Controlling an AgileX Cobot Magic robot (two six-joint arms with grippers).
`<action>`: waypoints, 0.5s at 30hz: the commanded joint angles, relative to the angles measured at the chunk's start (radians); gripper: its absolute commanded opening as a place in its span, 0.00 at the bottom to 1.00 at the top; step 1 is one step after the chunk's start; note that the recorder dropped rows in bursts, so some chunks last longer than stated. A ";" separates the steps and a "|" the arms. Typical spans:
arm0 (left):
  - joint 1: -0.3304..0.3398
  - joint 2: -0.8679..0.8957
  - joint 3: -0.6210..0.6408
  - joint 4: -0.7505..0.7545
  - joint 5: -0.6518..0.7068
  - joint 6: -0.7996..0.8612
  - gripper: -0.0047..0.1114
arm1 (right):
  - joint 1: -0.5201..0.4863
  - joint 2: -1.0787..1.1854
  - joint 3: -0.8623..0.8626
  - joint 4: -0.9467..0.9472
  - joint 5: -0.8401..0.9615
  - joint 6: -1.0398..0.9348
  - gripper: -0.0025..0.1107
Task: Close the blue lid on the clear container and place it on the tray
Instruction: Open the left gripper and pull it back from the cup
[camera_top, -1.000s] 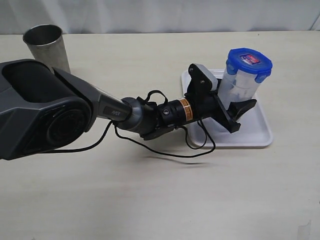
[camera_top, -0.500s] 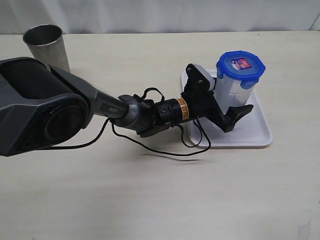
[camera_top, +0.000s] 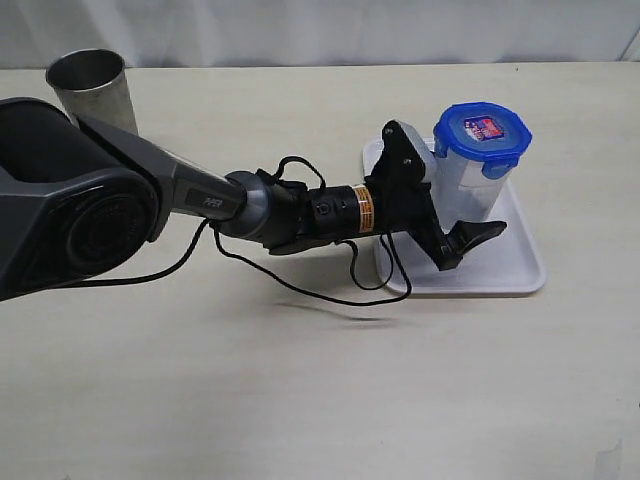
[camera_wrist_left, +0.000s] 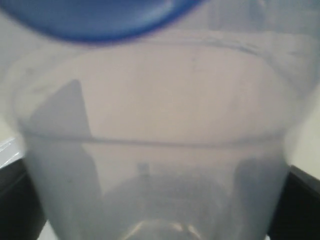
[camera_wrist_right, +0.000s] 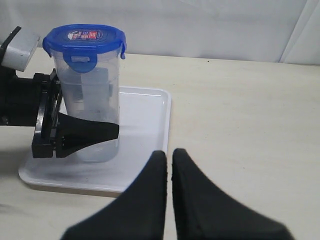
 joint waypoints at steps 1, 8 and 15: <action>0.003 -0.011 0.000 0.029 0.013 -0.028 0.83 | -0.004 -0.006 0.002 -0.001 0.001 0.000 0.06; 0.003 -0.011 0.000 0.029 0.072 -0.078 0.88 | -0.004 -0.006 0.002 -0.001 0.001 0.000 0.06; 0.003 -0.011 0.000 0.044 0.095 -0.078 0.95 | -0.004 -0.006 0.002 -0.001 0.001 0.000 0.06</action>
